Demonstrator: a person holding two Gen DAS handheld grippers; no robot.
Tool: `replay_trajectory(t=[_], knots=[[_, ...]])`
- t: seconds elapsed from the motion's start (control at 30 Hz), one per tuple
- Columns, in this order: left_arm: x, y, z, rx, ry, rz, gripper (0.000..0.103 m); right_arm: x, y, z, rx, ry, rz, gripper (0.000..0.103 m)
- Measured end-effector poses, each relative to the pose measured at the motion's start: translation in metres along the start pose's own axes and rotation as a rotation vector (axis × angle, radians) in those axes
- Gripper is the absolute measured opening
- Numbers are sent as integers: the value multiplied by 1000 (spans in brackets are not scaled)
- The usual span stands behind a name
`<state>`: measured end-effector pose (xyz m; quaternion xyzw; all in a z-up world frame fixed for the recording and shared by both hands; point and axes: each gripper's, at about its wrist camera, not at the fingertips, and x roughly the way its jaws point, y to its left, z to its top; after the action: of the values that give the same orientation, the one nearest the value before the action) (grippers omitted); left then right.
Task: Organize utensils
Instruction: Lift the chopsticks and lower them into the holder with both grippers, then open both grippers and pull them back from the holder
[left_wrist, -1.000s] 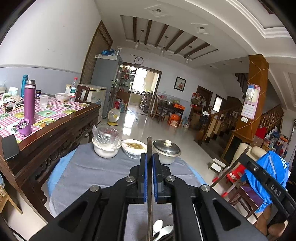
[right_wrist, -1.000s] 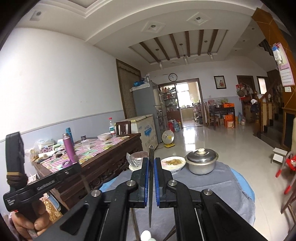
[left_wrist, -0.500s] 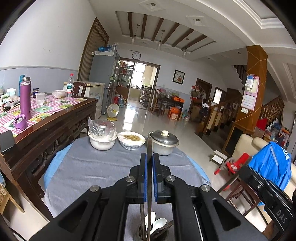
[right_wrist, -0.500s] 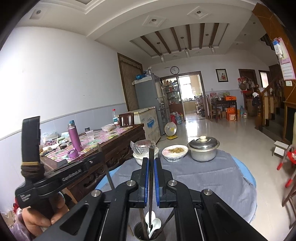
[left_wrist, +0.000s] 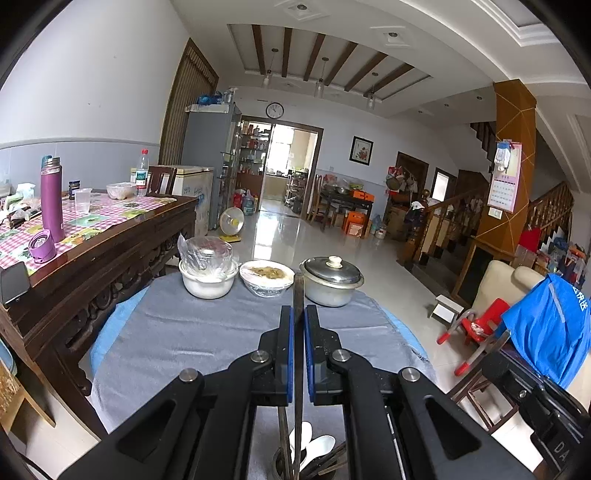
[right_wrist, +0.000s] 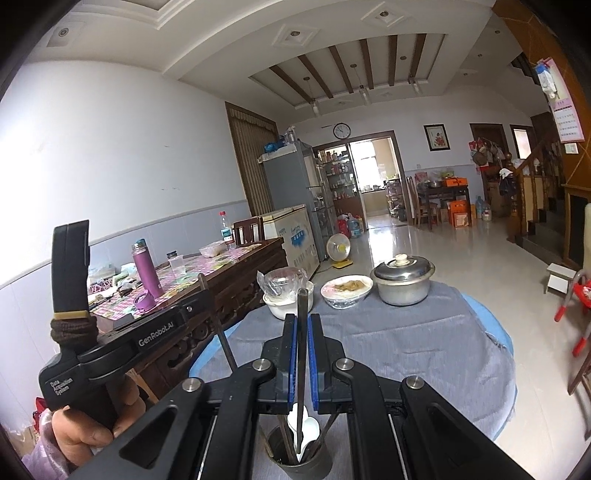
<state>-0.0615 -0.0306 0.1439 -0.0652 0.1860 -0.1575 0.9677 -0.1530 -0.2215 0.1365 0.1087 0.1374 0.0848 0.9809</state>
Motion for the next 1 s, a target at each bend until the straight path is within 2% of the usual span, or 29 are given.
replay_trajectory(t=[0.43, 1.0], knots=[[1, -5, -4, 14, -11, 15, 5, 7, 5, -7, -17, 21, -25, 6], [11, 7, -7, -23, 9, 21, 5, 18, 12, -15, -22, 64, -33, 6]])
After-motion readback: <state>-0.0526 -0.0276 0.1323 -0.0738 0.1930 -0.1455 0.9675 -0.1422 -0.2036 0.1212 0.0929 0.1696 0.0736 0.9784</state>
